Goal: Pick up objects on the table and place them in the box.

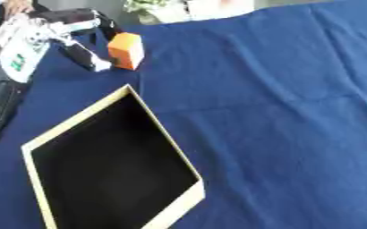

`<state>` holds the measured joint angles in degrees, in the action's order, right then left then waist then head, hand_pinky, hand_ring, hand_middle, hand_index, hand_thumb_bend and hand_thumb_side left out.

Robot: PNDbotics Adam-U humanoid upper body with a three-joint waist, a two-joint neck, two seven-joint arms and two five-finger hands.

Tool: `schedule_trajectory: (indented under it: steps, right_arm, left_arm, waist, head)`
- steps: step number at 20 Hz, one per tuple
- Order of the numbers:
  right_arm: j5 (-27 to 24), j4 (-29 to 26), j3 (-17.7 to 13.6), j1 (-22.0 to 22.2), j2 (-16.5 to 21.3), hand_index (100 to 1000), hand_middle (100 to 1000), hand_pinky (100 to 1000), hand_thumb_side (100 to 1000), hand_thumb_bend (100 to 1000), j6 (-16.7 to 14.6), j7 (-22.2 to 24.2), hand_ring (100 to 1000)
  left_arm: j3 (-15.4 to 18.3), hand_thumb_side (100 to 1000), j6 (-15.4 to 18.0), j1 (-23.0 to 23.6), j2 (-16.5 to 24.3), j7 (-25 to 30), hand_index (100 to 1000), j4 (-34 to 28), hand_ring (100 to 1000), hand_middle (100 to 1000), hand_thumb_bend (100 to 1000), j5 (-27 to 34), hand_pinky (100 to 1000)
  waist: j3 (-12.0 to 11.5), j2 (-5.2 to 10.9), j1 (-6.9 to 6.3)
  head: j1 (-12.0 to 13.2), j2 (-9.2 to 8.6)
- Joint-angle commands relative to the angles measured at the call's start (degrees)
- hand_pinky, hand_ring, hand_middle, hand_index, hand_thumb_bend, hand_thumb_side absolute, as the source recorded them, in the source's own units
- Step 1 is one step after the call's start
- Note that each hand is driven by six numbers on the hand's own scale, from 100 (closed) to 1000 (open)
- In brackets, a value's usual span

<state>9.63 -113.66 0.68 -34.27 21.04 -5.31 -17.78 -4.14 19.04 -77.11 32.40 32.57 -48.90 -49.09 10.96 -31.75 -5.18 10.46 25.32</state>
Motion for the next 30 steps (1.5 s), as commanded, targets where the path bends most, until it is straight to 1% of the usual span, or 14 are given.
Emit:
schedule_trajectory:
  steps: [1, 2, 5, 6, 9, 10, 11, 12, 14, 19, 23, 26, 30]
  right_arm:
    - [-0.19, -0.93, -0.61, -0.41, 1.34, 719, 506, 753, 854, 100, 0.77, -0.65, 726]
    - [-0.18, -0.93, -0.63, -0.36, 1.31, 718, 506, 753, 856, 100, 0.97, -0.88, 726]
    - [-0.12, -0.93, -0.6, -0.21, 1.26, 718, 505, 753, 859, 100, 1.49, -1.26, 726]
    - [-0.12, -0.93, -0.58, -0.17, 1.21, 719, 505, 752, 861, 100, 1.6, -1.33, 726]
    - [-0.21, -0.93, -0.56, -0.08, 1.04, 718, 505, 752, 864, 100, 1.74, -1.5, 725]
    - [-0.25, -0.93, -0.59, -0.02, 0.99, 718, 505, 752, 864, 100, 1.78, -1.59, 725]
    - [-0.28, -0.93, -0.61, 0.03, 0.97, 718, 505, 752, 864, 100, 1.81, -1.67, 725]
    - [-0.3, -0.93, -0.63, 0.09, 0.94, 718, 504, 752, 864, 100, 1.83, -1.74, 725]
    - [-0.33, -0.93, -0.64, 0.22, 0.86, 718, 504, 752, 864, 100, 1.87, -1.79, 724]
    - [-0.2, -0.93, -0.64, 0.56, 0.6, 717, 503, 752, 862, 100, 1.92, -1.78, 724]
    - [0.05, -0.93, -0.71, 1.19, 0.44, 716, 503, 752, 857, 100, 2.06, -1.76, 724]
    - [0.28, -0.93, -0.78, 1.85, 0.29, 716, 505, 752, 851, 100, 2.08, -1.8, 724]
    - [0.64, -0.93, -0.8, 2.8, -0.15, 716, 508, 752, 845, 100, 2.06, -1.83, 725]
  left_arm:
    - [-0.2, 262, 0.04, -1.37, 1.25, 0.18, 565, -1.13, 575, 454, 186, 0.75, 417]
    - [-0.18, 267, -0.06, -1.33, 1.22, 0.18, 530, -1.03, 543, 417, 176, 0.92, 384]
    - [-0.11, 250, -0.48, -1.24, 1.23, -0.38, 484, -0.97, 508, 371, 165, 1.24, 355]
    - [-0.03, 242, -0.71, -1.27, 1.27, -0.91, 457, -1.06, 487, 342, 145, 1.2, 328]
    - [0.1, 221, -1.62, -1.29, 1.31, -3.7, 404, -1.44, 439, 288, 106, 0.62, 264]
    - [0.15, 202, -2.02, -1.27, 1.34, -5.23, 362, -1.63, 396, 246, 100, 0.18, 215]
    - [0.11, 201, -2.34, -1.19, 1.31, -6.72, 359, -1.73, 392, 243, 100, -0.26, 210]
    - [0.06, 187, -2.57, -1.14, 1.28, -8.06, 341, -1.74, 365, 224, 100, -0.59, 180]
    - [-0.12, 185, -2.79, -1.1, 1.21, -9.82, 330, -1.61, 347, 213, 100, -0.88, 166]
    - [-0.58, 179, -2.68, -1.12, 1.22, -11.03, 320, -1.84, 341, 202, 100, -0.45, 159]
    - [-1.6, 177, -2.12, -0.37, 1.53, -10.67, 319, -3.32, 338, 201, 100, 1.91, 151]
    - [-3.0, 178, -2.07, 0.76, 1.97, -10.1, 320, -5.21, 333, 203, 100, 5.88, 147]
    - [-5.78, 178, -3.27, 2.33, 2.61, -9.63, 329, -8.78, 340, 211, 100, 11.9, 143]
  waist:
    - [0.02, 1.69, 0.3]
    - [0.05, 1.74, 0.3]
    - [0.04, 1.91, 0.27]
    - [0.02, 1.99, 0.24]
    - [0.02, 2.21, 0.17]
    - [0.04, 2.31, 0.16]
    - [0.07, 2.38, 0.15]
    - [0.09, 2.5, 0.14]
    - [0.07, 2.77, 0.09]
    - [-0.29, 3.67, -0.01]
    - [-1.06, 4.89, 0.01]
    - [-2.27, 6.24, 0.2]
    - [-4.07, 8.31, 0.37]
  head:
    - [-0.03, 0.07]
    - [-0.05, 0.06]
    - [-0.08, 0.24]
    - [-0.08, 0.26]
    - [-0.11, 0.25]
    - [-0.12, 0.36]
    - [-0.1, 0.45]
    - [-0.1, 0.55]
    - [-0.06, 0.81]
    - [-0.19, 1.95]
    - [-0.2, 3.8]
    - [-0.84, 5.89]
    - [-2.2, 8.81]
